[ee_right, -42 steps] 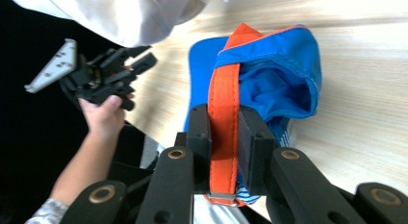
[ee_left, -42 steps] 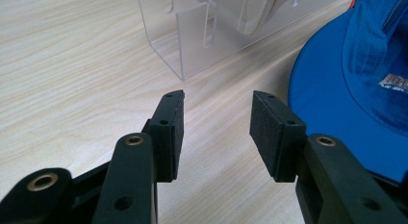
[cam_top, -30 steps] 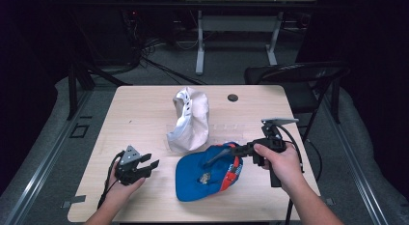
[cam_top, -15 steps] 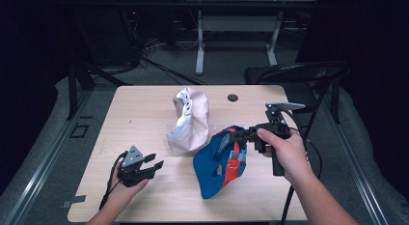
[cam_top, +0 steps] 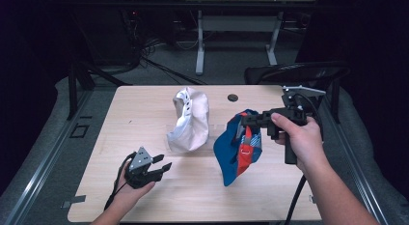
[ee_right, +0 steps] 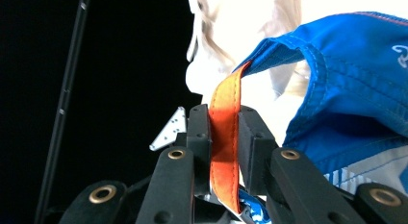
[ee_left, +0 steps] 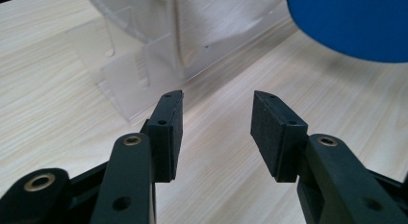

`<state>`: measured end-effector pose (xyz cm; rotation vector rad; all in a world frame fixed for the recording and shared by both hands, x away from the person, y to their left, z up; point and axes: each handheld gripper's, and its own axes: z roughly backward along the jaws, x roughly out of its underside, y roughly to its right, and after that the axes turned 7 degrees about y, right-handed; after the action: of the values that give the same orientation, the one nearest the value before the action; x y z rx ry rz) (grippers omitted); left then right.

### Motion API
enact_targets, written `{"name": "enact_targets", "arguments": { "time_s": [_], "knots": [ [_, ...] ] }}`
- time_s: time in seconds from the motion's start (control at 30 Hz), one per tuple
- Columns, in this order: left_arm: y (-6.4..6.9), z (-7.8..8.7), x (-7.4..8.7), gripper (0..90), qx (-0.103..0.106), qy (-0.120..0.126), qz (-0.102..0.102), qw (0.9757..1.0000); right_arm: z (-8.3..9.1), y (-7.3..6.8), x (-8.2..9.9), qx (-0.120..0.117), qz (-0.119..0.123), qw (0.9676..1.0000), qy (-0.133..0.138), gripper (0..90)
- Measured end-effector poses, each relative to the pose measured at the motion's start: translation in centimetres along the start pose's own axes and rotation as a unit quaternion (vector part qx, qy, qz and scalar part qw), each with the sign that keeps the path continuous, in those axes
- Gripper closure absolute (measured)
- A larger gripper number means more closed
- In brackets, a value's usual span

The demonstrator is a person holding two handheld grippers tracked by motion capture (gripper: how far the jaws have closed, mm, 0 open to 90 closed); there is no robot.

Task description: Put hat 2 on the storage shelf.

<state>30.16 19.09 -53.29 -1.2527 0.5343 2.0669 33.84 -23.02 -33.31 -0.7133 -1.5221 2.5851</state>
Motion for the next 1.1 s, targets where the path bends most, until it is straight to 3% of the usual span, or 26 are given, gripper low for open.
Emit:
{"name": "enact_targets", "arguments": {
  "time_s": [0.17,0.4,0.7,1.1],
  "knots": [
    [-1.5,0.3,0.8,55.2,-0.019,-0.003,0.015,0.9997,0.9,-0.9,-1.2,-0.011,-0.008,0.9997,0.020,77.5],
    [-3.2,0.5,1.8,54.4,-0.038,-0.010,0.038,0.9985,1.7,-2.2,-2.9,0.005,-0.008,0.9989,0.045,77.5],
    [-3.7,0.4,2.1,54.4,-0.033,-0.022,0.048,0.9980,2.6,-3.1,-5.6,0.019,-0.013,0.9966,0.079,77.4],
    [-4.0,0.3,2.3,54.5,-0.036,-0.021,0.046,0.9981,0.3,-2.5,-8.2,0.031,-0.031,0.9945,0.095,77.4]
  ]
}}
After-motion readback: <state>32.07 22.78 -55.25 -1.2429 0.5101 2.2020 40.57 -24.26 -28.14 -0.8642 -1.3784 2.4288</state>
